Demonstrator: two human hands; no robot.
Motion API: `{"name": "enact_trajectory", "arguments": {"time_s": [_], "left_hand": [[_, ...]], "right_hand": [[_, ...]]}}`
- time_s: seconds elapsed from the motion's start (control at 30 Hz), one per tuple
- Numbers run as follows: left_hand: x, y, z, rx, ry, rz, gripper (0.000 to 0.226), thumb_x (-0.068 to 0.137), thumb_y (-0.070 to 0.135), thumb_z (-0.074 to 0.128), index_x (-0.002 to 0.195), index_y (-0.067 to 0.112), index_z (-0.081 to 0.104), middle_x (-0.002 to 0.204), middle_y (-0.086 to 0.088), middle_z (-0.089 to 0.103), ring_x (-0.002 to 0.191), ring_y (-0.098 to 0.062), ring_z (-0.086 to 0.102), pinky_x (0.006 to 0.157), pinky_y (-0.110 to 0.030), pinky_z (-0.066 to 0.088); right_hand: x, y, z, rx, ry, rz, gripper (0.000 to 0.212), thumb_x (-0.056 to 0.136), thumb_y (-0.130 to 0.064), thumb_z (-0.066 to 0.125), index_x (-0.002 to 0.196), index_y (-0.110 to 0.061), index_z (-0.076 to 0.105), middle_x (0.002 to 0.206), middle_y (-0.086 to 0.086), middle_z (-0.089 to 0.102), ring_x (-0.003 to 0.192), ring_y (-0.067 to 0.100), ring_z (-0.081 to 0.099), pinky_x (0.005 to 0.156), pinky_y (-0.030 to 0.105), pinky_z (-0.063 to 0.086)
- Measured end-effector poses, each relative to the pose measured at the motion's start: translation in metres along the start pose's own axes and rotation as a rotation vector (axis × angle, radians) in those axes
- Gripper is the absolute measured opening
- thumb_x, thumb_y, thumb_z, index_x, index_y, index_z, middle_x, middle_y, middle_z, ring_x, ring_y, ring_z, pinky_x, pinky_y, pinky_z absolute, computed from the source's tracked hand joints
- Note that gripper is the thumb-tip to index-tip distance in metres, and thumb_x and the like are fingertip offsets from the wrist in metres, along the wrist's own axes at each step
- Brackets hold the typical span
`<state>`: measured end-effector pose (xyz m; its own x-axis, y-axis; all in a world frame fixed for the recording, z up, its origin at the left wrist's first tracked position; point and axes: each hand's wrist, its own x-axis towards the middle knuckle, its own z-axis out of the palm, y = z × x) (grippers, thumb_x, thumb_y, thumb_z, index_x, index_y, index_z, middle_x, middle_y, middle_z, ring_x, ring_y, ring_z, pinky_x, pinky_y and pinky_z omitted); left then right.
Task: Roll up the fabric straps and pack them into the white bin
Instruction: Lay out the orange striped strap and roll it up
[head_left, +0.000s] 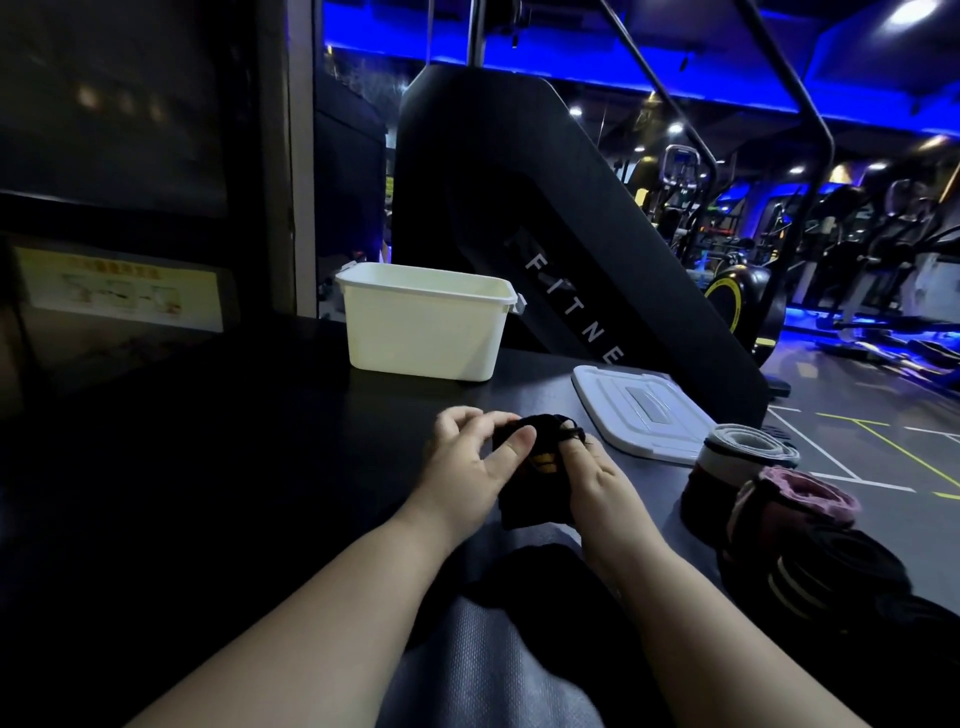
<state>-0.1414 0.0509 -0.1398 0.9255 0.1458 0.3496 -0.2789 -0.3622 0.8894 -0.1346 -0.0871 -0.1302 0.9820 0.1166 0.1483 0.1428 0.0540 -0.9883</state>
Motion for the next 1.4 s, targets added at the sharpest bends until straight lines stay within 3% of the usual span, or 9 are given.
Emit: {"name": "enact_trajectory", "arguments": {"time_s": [0.2,0.37,0.5,0.6,0.83,1.0,1.1,1.27,1.4], "left_hand": [[0.000,-0.002,-0.008,-0.320,-0.291,-0.072,0.051,0.080,0.053,0.068,0.120,0.022,0.062,0.114,-0.002,0.069,0.110,-0.017,0.065,0.096,-0.031,0.052],[0.004,-0.010,-0.012,-0.242,-0.272,-0.014,0.067,0.060,0.062,0.072,0.112,0.020,0.066,0.105,-0.002,0.072,0.100,-0.017,0.068,0.089,-0.031,0.053],[-0.001,-0.007,-0.009,-0.212,-0.300,0.009,0.056,0.058,0.055,0.067,0.107,0.028,0.068,0.103,0.003,0.073,0.097,-0.010,0.067,0.086,-0.027,0.052],[-0.003,-0.003,-0.009,-0.230,-0.282,0.027,0.044,0.060,0.056,0.063,0.097,0.034,0.068,0.100,0.004,0.073,0.096,-0.008,0.067,0.088,-0.029,0.051],[-0.004,0.000,-0.010,-0.372,-0.235,-0.067,0.064,0.061,0.054,0.064,0.116,0.023,0.055,0.112,-0.010,0.066,0.105,-0.022,0.064,0.097,-0.041,0.048],[-0.005,0.002,-0.009,-0.359,-0.254,-0.107,0.037,0.084,0.071,0.047,0.103,0.040,0.054,0.109,0.001,0.064,0.103,-0.009,0.061,0.095,-0.029,0.048],[-0.004,0.003,-0.008,-0.361,-0.221,-0.137,0.042,0.078,0.066,0.050,0.101,0.032,0.056,0.100,-0.006,0.064,0.096,-0.020,0.063,0.097,-0.044,0.048],[-0.004,0.005,-0.009,-0.434,-0.200,-0.212,0.032,0.091,0.051,0.057,0.092,0.019,0.052,0.084,-0.007,0.055,0.080,-0.023,0.055,0.076,-0.045,0.049],[-0.005,0.006,-0.010,-0.474,-0.186,-0.276,0.024,0.095,0.042,0.055,0.089,0.019,0.052,0.080,-0.008,0.053,0.073,-0.023,0.052,0.063,-0.036,0.046]], "right_hand": [[-0.003,-0.002,-0.007,0.001,-0.029,0.028,0.025,0.101,-0.025,0.043,0.106,-0.012,0.063,0.100,0.016,0.067,0.079,0.021,0.069,0.050,0.032,0.053],[-0.004,0.004,-0.008,-0.060,-0.021,0.016,0.028,0.100,-0.029,0.043,0.095,-0.016,0.068,0.087,0.006,0.071,0.086,0.022,0.065,0.074,0.035,0.052],[-0.004,0.003,-0.007,-0.250,-0.098,-0.048,0.042,0.076,-0.056,0.047,0.097,-0.023,0.061,0.089,-0.002,0.066,0.090,0.016,0.060,0.088,0.043,0.046],[-0.004,0.002,-0.009,-0.244,-0.068,-0.092,0.043,0.075,-0.051,0.048,0.105,-0.021,0.055,0.097,-0.001,0.061,0.089,0.010,0.056,0.083,0.033,0.047],[-0.002,0.007,-0.011,-0.101,-0.093,-0.080,0.044,0.065,-0.056,0.070,0.104,-0.036,0.060,0.107,0.002,0.066,0.098,0.020,0.065,0.084,0.042,0.054],[-0.003,0.005,-0.015,-0.189,-0.122,-0.179,0.019,0.091,-0.022,0.066,0.107,-0.029,0.058,0.095,-0.007,0.063,0.079,-0.004,0.058,0.071,0.014,0.047],[-0.007,0.001,-0.012,-0.350,-0.133,-0.247,0.022,0.093,-0.015,0.062,0.106,-0.030,0.053,0.099,-0.011,0.060,0.086,-0.004,0.056,0.078,0.009,0.043],[-0.007,0.002,-0.007,-0.562,-0.158,-0.344,0.032,0.088,-0.034,0.059,0.116,-0.027,0.045,0.116,-0.007,0.054,0.107,0.002,0.049,0.088,0.007,0.035],[-0.009,0.006,-0.006,-0.632,-0.175,-0.409,0.035,0.090,-0.031,0.058,0.122,-0.021,0.046,0.115,-0.009,0.049,0.106,-0.016,0.041,0.086,0.000,0.029]]}}
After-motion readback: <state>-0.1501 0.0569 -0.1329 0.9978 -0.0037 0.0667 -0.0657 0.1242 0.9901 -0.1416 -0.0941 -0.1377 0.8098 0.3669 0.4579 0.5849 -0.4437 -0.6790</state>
